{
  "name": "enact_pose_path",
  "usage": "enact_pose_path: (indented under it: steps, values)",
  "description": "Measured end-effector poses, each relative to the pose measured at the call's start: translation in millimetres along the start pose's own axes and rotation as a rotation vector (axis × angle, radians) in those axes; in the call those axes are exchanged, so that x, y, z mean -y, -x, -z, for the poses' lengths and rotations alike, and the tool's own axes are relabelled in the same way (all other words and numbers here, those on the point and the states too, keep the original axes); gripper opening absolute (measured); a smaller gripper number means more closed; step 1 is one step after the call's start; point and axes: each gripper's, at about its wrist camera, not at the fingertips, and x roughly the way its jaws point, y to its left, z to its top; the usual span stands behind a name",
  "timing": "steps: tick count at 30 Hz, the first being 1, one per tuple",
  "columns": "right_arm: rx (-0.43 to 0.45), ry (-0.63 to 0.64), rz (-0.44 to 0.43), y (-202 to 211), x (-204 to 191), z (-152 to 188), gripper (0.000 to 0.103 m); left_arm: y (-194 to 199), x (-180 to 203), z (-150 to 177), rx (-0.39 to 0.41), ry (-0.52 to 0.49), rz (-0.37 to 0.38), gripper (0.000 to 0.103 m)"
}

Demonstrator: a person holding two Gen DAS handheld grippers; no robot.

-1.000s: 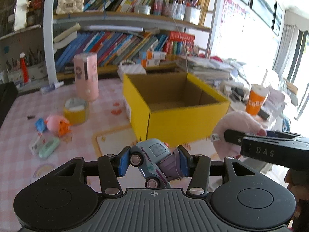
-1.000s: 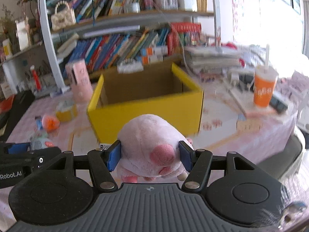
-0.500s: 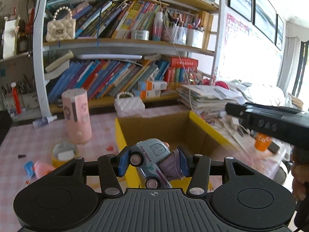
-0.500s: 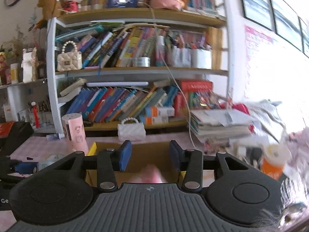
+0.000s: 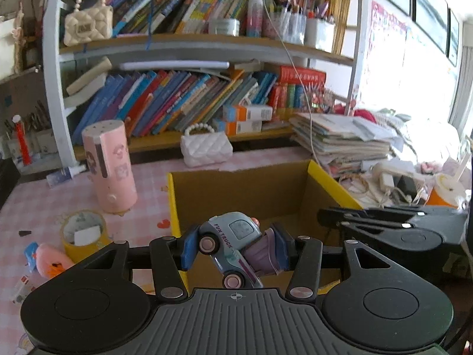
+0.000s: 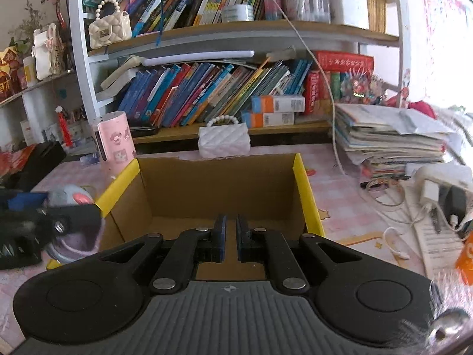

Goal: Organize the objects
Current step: 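Open the right tool to drop the pig into the box while the left tool drops the car in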

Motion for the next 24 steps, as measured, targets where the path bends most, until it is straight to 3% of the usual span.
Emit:
enact_pose_path:
  steps: [13,24]
  values:
    - [-0.165,-0.002,-0.039,-35,16,6,0.007,-39,10,10,-0.152,0.001,-0.048,0.050]
    - [-0.178,-0.025,-0.041,-37,22,6,0.008,-24,17,8,-0.081,-0.004,-0.054,0.060]
